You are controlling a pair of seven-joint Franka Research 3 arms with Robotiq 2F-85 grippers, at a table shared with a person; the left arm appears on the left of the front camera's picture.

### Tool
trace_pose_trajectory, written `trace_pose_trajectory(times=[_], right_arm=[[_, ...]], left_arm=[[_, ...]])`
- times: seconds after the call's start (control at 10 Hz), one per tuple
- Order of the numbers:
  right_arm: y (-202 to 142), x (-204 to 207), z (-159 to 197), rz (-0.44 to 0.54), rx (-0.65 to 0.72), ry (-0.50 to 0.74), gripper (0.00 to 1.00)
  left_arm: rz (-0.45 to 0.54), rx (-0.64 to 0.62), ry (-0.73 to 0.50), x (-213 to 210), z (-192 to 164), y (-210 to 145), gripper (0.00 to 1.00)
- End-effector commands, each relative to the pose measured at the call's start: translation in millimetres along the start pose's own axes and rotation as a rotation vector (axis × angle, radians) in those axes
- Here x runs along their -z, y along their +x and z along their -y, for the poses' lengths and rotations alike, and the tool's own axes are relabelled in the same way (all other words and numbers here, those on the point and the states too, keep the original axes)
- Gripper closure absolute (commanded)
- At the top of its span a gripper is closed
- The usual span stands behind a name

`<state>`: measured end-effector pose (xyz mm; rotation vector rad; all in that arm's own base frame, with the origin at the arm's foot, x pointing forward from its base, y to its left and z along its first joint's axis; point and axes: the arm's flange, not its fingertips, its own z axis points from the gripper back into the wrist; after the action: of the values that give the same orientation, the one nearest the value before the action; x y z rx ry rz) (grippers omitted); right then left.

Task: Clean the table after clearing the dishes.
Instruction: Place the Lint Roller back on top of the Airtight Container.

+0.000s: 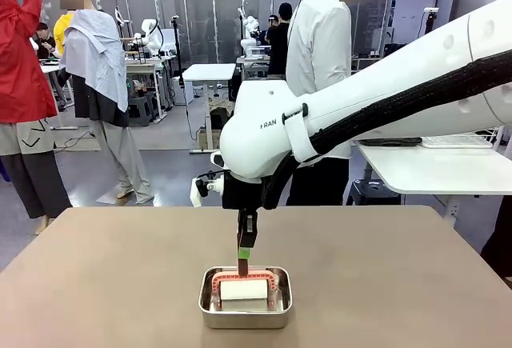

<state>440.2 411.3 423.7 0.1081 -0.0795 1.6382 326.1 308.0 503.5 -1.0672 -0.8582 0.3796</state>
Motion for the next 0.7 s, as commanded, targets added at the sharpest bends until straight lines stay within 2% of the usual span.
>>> trace_pose_trajectory(times=[0.0, 0.1, 0.2, 0.3, 0.6], right_arm=[[3.4, -8.7, -3.4, -0.021, -0.009, -0.026, 0.21], [3.0, -11.1, -4.1, -0.022, -0.008, -0.034, 0.04], [2.2, -13.3, -5.1, -0.019, -0.008, -0.042, 0.27], [2.1, -14.4, -5.4, -0.019, -0.008, -0.045, 0.0], [2.8, -16.2, -5.4, -0.019, -0.008, -0.06, 0.0]], left_arm=[[-0.004, 0.004, -0.01, -3.6, 2.9, 3.2, 0.0], [-0.004, 0.004, -0.01, -3.6, 2.9, 3.2, 0.0], [-0.004, 0.004, -0.01, -3.6, 2.9, 3.2, 0.0], [-0.004, 0.004, -0.01, -3.6, 2.9, 3.2, 0.0], [-0.004, 0.004, -0.01, -3.6, 2.9, 3.2, 0.0]])
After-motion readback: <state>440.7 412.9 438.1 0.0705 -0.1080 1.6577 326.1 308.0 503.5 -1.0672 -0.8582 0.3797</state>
